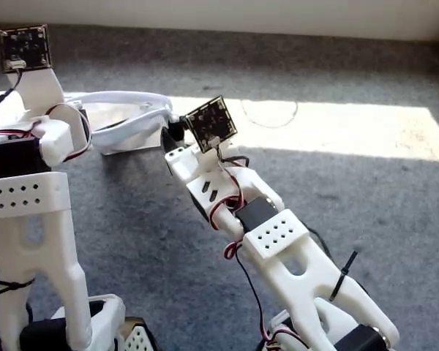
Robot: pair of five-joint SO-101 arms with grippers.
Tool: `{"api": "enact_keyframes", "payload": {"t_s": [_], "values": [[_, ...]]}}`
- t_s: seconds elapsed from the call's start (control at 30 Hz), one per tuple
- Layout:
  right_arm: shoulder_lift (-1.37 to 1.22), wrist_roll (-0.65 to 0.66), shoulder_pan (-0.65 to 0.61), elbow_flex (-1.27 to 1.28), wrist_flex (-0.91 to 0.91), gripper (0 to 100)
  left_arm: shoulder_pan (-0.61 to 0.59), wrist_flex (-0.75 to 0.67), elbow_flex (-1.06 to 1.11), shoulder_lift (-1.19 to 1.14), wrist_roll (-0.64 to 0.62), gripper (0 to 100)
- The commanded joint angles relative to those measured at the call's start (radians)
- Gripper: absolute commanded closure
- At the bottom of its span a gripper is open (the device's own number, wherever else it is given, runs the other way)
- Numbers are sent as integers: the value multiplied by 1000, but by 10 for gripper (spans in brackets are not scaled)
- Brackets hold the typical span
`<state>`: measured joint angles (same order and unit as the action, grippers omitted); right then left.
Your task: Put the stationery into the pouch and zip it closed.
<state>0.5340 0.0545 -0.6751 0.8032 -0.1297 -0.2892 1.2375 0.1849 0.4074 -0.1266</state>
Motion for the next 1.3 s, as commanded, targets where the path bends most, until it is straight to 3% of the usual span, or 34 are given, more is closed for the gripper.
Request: {"api": "enact_keyframes", "payload": {"t_s": [0.0, 0.3, 0.47, 0.73, 0.9, 1.07, 1.27], "values": [[25, 0, 7, -45, -4, 875, 12, 3, 8, -10, 8, 989], [25, 2, 7, -45, -4, 878, 12, 3, 8, -10, 8, 989], [25, 48, 10, -48, 1, 990, 12, 3, 8, -10, 8, 989], [134, 117, 12, -36, -7, 994, 12, 3, 8, -10, 8, 989], [341, 218, 7, 30, -206, 994, 13, 3, 8, -10, 8, 981], [492, 222, 7, 64, -423, 994, 24, 3, 8, -8, 8, 857], [568, 222, 7, 176, -464, 994, 94, 9, 8, -5, 8, 811]]}}
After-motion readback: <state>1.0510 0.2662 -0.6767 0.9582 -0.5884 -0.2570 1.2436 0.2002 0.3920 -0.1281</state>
